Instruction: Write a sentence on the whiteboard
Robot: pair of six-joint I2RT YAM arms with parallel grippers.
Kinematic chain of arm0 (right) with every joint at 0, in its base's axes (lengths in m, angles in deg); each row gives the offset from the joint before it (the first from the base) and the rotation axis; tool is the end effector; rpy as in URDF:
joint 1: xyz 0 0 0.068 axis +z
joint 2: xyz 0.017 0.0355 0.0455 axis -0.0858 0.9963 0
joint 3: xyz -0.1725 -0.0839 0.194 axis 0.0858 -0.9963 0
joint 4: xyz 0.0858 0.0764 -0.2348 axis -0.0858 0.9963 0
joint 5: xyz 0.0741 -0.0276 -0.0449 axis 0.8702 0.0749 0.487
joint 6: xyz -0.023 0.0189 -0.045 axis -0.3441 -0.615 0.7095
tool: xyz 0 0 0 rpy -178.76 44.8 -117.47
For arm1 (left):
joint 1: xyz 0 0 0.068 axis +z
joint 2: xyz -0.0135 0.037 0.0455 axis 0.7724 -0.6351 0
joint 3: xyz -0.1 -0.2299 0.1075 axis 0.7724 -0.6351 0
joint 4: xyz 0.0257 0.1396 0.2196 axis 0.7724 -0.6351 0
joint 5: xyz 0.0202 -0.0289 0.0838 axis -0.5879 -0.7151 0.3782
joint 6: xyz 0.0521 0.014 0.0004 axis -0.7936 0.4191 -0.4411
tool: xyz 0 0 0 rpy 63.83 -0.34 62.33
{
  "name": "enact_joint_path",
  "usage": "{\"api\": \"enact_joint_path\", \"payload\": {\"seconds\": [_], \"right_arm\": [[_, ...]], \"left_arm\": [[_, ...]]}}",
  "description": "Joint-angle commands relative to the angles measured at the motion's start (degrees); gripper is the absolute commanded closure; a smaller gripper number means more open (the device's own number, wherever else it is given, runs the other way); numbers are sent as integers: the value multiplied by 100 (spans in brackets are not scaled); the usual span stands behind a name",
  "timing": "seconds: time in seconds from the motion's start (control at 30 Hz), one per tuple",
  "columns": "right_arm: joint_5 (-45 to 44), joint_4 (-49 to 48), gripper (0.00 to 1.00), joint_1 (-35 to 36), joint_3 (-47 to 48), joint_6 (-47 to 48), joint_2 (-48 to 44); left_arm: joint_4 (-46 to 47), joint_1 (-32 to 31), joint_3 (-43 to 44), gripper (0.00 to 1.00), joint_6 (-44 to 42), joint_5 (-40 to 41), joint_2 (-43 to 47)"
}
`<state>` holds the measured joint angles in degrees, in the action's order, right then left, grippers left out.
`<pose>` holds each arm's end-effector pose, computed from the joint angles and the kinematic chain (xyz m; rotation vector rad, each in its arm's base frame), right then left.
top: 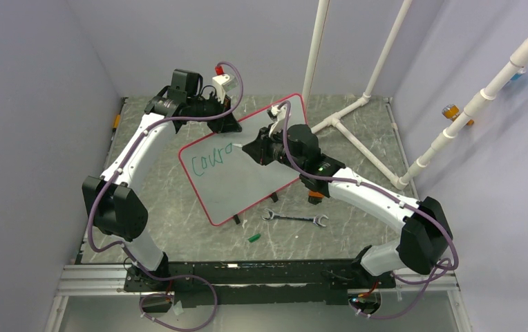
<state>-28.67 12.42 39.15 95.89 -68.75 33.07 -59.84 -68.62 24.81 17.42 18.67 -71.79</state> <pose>0.2371 0.2357 0.3286 -0.4577 1.7901 0.9236 0.3441 -0.1376 0.3721 0.8771 2.0108 -0.9343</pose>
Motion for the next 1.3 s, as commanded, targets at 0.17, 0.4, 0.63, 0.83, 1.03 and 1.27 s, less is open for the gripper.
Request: {"api": "enact_joint_path", "payload": {"seconds": [0.17,0.4,0.63,0.83,1.03,1.27], "right_arm": [[-146,-247,100,-98,-142,14,62],[-51,-305,100,-96,-413,-32,-33],[-78,-299,100,-100,-523,-44,-104],[-267,-144,100,-104,-517,36,-310],[-358,-79,100,-106,-469,81,-558],[-254,-174,100,-96,-406,99,-707]], "left_arm": [[68,-85,-25,100,-530,443,143],[93,-85,-25,100,-509,455,126],[103,-85,-34,100,-498,461,137],[110,-85,-41,100,-495,464,135],[112,-83,-41,100,-487,457,143],[118,-85,-45,100,-486,453,157]]}}
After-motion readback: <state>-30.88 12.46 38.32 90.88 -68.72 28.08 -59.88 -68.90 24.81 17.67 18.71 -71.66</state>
